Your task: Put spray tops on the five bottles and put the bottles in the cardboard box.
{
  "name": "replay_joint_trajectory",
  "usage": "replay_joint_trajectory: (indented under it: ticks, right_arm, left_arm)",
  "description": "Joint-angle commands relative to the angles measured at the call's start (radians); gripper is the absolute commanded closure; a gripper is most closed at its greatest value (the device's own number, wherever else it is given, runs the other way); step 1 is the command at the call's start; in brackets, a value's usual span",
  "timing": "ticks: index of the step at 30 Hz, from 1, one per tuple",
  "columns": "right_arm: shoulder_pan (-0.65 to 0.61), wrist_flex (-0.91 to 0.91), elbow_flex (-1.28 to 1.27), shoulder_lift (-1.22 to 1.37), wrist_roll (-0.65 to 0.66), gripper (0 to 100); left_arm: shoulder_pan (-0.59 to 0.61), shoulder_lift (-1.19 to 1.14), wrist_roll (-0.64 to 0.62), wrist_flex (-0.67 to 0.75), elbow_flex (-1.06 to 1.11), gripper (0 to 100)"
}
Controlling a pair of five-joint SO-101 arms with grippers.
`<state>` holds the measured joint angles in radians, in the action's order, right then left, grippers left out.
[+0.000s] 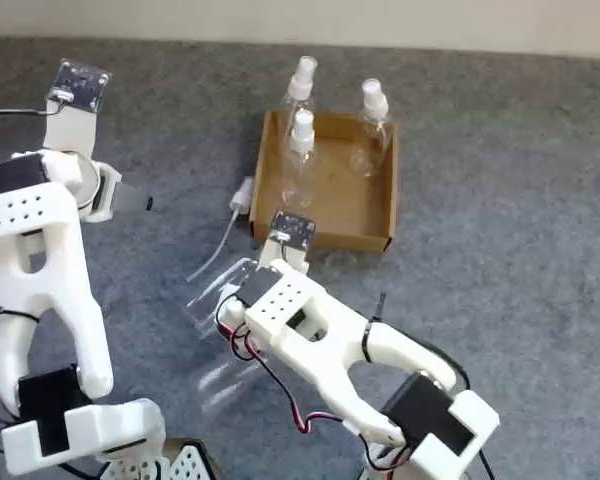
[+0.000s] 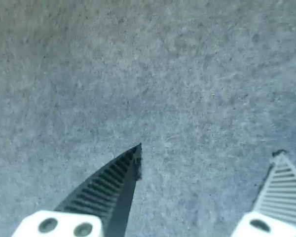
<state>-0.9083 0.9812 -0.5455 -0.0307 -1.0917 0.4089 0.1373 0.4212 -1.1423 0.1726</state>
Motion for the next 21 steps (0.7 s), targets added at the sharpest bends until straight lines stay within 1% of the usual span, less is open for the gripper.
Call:
replay_joint_trajectory:
  ticks: [1,3,5,7,10,14,17,21]
  right_arm:
    - [-0.005,-0.001,0.027,-0.03,-0.012,78.3]
    - [-0.004,-0.002,0.025,-0.056,-0.012,81.3]
    - [-0.002,-0.001,0.024,-0.07,-0.002,87.8]
    - [0.027,0.001,0.005,-0.076,0.06,93.7]
    - [0.077,-0.004,-0.039,-0.082,0.149,99.5]
    - [0.099,-0.002,-0.093,-0.084,0.18,99.5]
    - [0.16,-0.001,-0.13,-0.084,0.192,99.5]
    - [0.358,0.019,-0.151,-0.085,0.399,99.5]
  left_arm:
    - [-0.018,-0.007,0.005,-0.006,-0.051,64]
    - [-0.016,-0.007,0.005,-0.006,-0.051,64]
    - [-0.016,-0.007,0.005,-0.006,-0.051,64]
    - [-0.016,-0.007,0.005,-0.006,-0.051,64]
    - [-0.016,-0.013,0.005,-0.006,-0.051,64]
    - [-0.022,-0.013,0.005,-0.006,-0.051,64]
    - [-0.022,-0.013,0.002,-0.006,-0.051,64]
    - [-0.016,-0.013,0.003,-0.006,-0.05,64]
